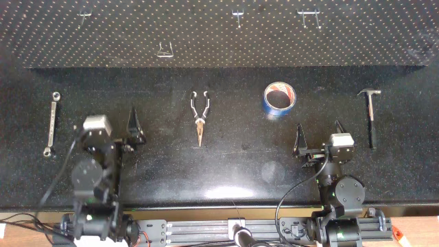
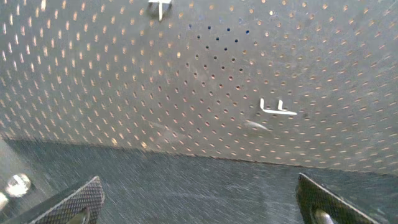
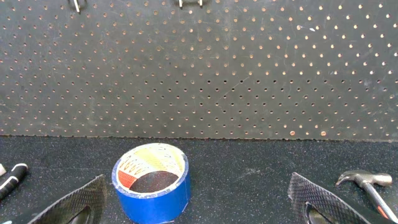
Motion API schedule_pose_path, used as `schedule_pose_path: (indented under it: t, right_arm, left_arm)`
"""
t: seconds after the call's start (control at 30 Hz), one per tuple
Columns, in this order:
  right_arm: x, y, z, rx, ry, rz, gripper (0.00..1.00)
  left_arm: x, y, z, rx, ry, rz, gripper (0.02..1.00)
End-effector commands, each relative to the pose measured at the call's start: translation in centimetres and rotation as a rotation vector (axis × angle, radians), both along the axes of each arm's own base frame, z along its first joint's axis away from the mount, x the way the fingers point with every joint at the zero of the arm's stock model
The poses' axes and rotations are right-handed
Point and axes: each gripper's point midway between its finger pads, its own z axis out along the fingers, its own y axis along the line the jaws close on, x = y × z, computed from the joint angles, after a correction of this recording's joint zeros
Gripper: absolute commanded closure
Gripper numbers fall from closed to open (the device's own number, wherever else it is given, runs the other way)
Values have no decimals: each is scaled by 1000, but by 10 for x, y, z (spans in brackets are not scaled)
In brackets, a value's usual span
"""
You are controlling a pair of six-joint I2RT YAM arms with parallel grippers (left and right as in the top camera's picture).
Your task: Place Tools Onto Pegboard
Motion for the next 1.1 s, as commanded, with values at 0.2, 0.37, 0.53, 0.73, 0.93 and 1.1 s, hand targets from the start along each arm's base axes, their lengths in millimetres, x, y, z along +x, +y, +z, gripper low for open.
schedule_pose_path:
  t: [0.2, 0.37, 0.53, 0.73, 0.93, 1.1]
  right_arm:
    - [0, 0, 0, -11, -4, 1, 53]
    - [0, 0, 0, -11, -4, 1, 53]
    - [0, 0, 0, -11, -4, 1, 53]
    - [0, 0, 0, -11, -4, 1, 53]
    - [0, 0, 0, -11, -4, 1, 53]
    - [0, 0, 0, -11, -4, 1, 53]
  left_arm:
    - [-18, 114, 38, 270, 666, 323, 25]
    - [-95, 204, 27, 348, 934, 556, 25]
    - [-132, 226, -8, 133, 976, 462, 25]
    - [-112, 229, -46, -30, 963, 328, 25]
    - [-91, 229, -64, -45, 921, 194, 23]
    - [-81, 242, -99, -1, 968, 91, 23]
